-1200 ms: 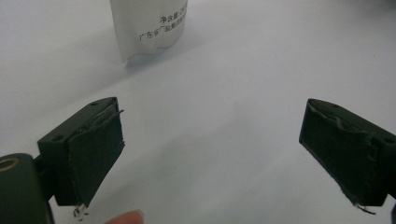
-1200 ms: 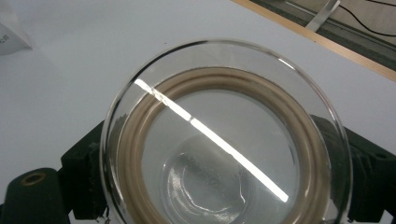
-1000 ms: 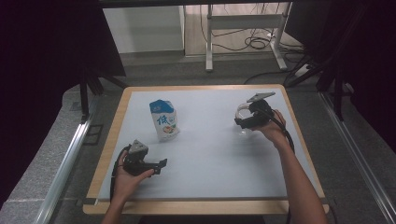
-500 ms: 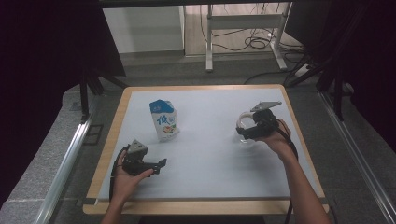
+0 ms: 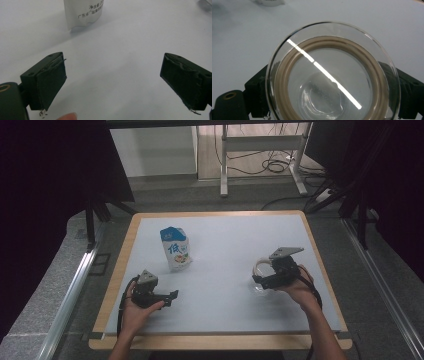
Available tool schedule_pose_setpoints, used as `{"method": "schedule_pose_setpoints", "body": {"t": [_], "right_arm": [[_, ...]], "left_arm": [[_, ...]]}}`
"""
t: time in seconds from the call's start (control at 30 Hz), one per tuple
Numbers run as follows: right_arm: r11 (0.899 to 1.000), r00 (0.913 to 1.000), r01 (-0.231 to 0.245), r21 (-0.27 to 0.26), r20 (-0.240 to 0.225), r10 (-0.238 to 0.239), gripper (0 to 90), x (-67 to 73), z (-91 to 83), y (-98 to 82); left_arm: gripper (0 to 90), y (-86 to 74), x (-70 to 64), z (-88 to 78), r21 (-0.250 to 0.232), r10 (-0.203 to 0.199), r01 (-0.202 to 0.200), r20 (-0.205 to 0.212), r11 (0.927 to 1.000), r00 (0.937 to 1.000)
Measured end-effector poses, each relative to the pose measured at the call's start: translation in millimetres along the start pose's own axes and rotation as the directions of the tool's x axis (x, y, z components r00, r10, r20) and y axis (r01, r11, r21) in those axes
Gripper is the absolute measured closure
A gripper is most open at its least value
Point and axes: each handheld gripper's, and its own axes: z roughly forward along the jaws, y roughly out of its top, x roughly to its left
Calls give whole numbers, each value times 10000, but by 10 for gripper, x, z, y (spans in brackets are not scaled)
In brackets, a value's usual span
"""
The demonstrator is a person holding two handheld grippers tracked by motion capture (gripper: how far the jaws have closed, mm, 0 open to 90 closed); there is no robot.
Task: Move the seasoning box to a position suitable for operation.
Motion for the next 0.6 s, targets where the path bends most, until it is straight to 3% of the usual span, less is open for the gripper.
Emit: {"method": "schedule_pose_setpoints", "body": {"t": [0.27, 0.53, 0.6], "right_arm": [[9992, 9999, 48, 385, 109, -53, 114, 146, 50, -50], [9993, 9994, 26, 364, 350, -39, 96, 192, 87, -43], [9997, 9990, -257, 45, 371, 255, 69, 206, 64, -33]], "left_arm": [[64, -2, 6, 14, 41, 19, -19, -10, 10000, 10000], [64, -1, 1, -2, 2, 41, -41, -21, 10000, 10000], [64, 0, 5, -11, -26, 48, -48, -69, 10000, 10000]]}}
